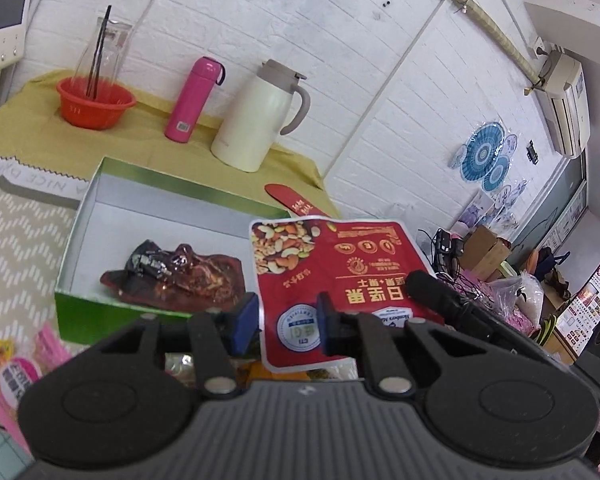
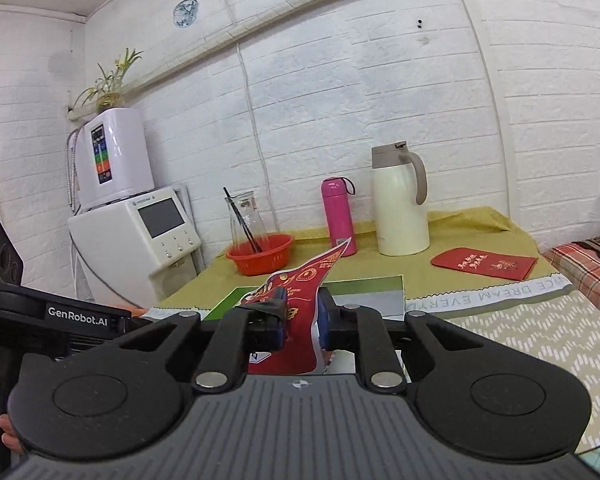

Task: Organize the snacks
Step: 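Place the red nut bag into the green box and release it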

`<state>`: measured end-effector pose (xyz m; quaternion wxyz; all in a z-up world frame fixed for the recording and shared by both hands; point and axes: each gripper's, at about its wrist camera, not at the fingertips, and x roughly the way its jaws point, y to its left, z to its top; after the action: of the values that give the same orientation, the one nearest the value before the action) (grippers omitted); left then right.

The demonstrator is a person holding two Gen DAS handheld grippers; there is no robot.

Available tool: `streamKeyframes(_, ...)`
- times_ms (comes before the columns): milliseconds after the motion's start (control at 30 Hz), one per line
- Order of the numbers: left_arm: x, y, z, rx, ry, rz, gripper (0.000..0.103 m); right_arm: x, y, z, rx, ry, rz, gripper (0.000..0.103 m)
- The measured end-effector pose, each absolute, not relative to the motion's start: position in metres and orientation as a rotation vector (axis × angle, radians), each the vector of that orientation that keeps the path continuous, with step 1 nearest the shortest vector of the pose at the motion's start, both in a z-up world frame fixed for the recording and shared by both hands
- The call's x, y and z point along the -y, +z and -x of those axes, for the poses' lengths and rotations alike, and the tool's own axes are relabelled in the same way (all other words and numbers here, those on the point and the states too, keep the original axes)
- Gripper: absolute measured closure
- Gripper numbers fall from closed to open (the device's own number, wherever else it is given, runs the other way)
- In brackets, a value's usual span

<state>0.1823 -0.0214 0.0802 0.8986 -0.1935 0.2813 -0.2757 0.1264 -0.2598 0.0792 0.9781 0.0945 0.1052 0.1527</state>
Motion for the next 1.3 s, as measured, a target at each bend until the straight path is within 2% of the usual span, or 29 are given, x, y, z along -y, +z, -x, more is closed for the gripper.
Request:
streamKeyframes(433, 0.035, 0.037, -0.275, -0.718, -0.471, 0.387, 0.092, 0.264, 0.038, -0.215, -0.347, 0.283, -0.215, 0.068)
streamKeyframes(533, 0.033, 0.031, -0.283, -0.736, -0.46, 0.394, 0.091, 0.261, 0.029, -0.228, -0.381, 0.288, -0.195, 0.058)
streamKeyframes(567, 0.033, 0.031, -0.284, -0.74, -0.457, 0.401, 0.088, 0.259, 0.027, -0.23, -0.391, 0.288, -0.18, 0.053)
streamKeyframes(600, 0.032, 0.03, -0.285, -0.745, -0.448, 0.411, 0.061, 0.257, 0.025, -0.232, -0.401, 0.287, -0.16, 0.046)
streamKeyframes(633, 0.03, 0.03, -0.284, -0.738, -0.429, 0.423, 0.036, 0.253, 0.024, -0.235, -0.412, 0.288, -0.138, 0.035)
streamKeyframes(667, 0.028, 0.031, -0.28, -0.712, -0.394, 0.437, 0.015, 0.25, 0.023, -0.234, -0.409, 0.283, -0.114, 0.002)
streamKeyframes(800, 0.026, 0.042, -0.268, -0.617, -0.32, 0.364, 0.015, 0.24, 0.024, -0.219, -0.31, 0.273, 0.007, 0.0)
streamKeyframes(1300, 0.03, 0.064, -0.224, -0.57, -0.256, 0.261, 0.015, 0.241, 0.041, -0.184, -0.311, 0.255, 0.007, 0.0)
